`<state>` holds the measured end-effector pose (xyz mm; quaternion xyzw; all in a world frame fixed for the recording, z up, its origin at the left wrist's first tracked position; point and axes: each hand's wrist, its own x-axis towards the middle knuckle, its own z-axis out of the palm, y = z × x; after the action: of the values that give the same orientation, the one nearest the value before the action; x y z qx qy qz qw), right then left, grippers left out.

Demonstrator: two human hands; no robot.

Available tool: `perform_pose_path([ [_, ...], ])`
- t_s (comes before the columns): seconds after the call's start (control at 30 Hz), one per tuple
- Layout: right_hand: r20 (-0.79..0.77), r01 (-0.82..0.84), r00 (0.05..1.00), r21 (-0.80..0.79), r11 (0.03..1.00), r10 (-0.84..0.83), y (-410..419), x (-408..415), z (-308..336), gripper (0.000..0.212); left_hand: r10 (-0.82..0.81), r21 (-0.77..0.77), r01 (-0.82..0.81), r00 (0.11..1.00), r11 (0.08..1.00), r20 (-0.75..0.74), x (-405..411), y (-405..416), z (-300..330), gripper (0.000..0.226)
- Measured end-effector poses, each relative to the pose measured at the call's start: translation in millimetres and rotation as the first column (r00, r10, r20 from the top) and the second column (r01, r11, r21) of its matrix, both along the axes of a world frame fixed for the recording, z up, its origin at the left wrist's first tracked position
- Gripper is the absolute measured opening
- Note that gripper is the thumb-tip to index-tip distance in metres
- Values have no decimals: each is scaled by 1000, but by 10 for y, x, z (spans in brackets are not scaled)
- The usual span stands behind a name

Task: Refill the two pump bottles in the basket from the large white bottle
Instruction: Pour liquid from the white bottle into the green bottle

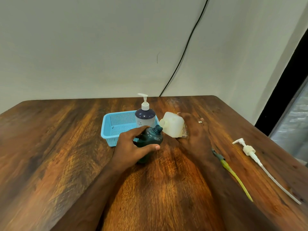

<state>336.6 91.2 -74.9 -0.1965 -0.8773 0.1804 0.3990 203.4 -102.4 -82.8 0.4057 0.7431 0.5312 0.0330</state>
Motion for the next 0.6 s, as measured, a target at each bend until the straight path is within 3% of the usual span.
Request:
perform_pose_path([
  [0.6, 34, 37, 999, 127, 991, -42, 27, -9, 31, 71, 15, -6, -15, 1000, 1000, -7, 2, -10, 7, 75],
])
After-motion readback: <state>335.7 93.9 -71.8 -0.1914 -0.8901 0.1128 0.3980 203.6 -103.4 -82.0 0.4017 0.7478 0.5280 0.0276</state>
